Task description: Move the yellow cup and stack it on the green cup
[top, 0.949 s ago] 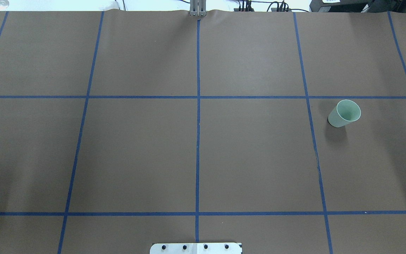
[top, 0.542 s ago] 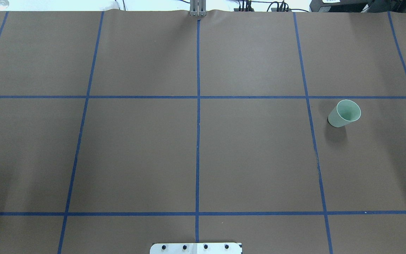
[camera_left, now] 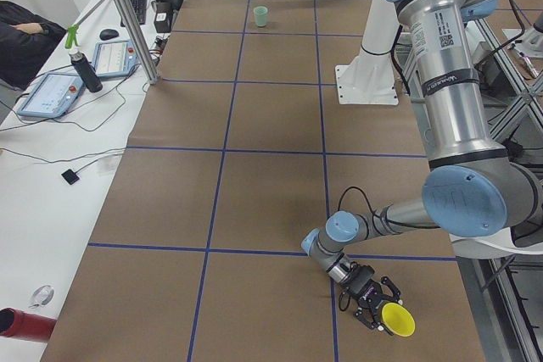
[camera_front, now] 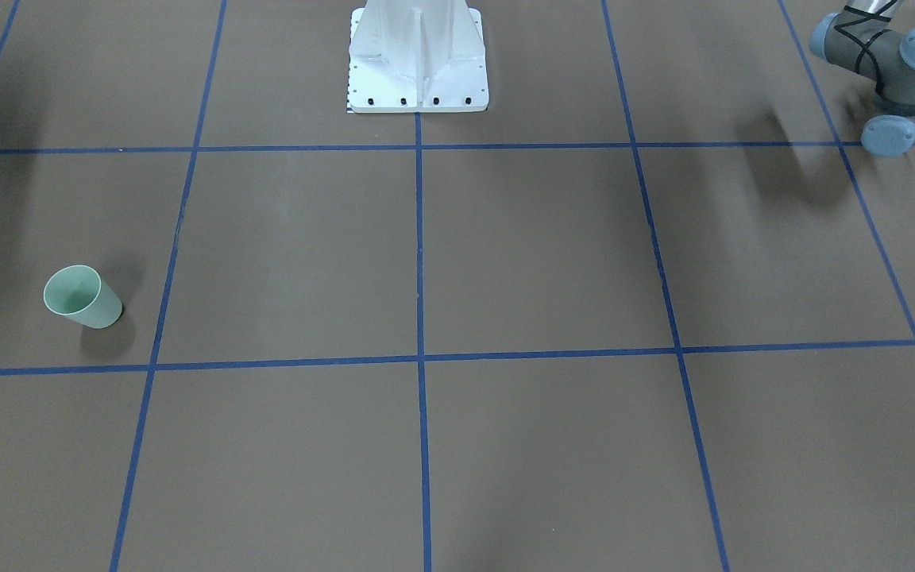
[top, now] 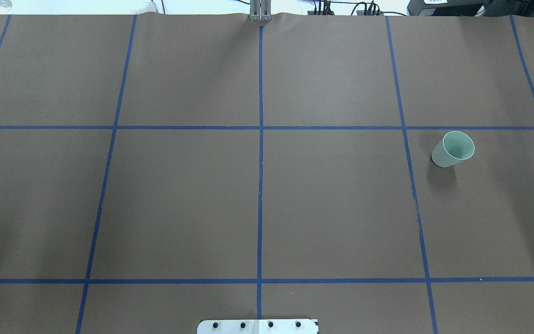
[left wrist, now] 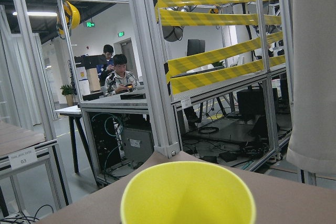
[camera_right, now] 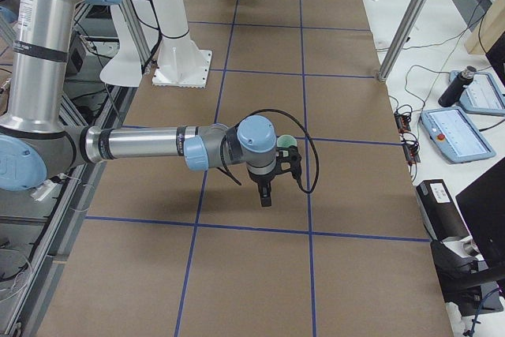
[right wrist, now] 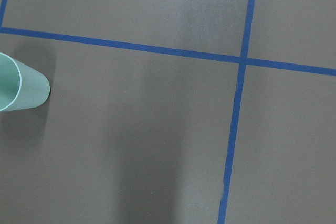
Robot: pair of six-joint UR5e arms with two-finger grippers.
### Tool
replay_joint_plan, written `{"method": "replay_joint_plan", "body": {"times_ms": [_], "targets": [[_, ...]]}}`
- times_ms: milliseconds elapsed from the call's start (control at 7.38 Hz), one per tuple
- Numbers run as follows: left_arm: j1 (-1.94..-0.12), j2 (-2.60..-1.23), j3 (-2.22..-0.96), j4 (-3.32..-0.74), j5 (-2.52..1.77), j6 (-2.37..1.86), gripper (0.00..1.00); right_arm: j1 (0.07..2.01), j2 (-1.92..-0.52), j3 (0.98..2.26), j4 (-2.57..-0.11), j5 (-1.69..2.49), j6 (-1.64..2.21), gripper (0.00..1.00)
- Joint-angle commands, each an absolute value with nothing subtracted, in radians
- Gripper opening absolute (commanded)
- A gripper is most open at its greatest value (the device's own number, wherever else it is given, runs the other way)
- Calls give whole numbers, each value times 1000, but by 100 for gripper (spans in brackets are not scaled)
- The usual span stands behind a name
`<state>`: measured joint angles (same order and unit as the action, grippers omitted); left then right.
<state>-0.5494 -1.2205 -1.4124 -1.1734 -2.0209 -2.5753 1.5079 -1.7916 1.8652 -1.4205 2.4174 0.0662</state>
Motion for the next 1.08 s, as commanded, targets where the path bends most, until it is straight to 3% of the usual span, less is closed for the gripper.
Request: {"method": "replay_joint_plan", "body": {"times_ms": [0, 271, 542, 949], "targets": [[-557, -1166, -1480, -1173, -1975, -2511, 4, 1508, -1790, 1868, -1420, 2421, 67, 100], [-612, -1134, -1554, -1172, -1876, -2421, 1, 1508, -1790, 1873, -1420, 2437, 67, 100], [-844, -1167, -1609, -1169, -1636, -2253, 1, 1508, -1783, 1875, -1422, 2436, 67, 100], [-1041, -1340, -1612, -1173, -1455, -2029, 0, 1508, -1781, 1873, -1422, 2436, 69, 100]]}}
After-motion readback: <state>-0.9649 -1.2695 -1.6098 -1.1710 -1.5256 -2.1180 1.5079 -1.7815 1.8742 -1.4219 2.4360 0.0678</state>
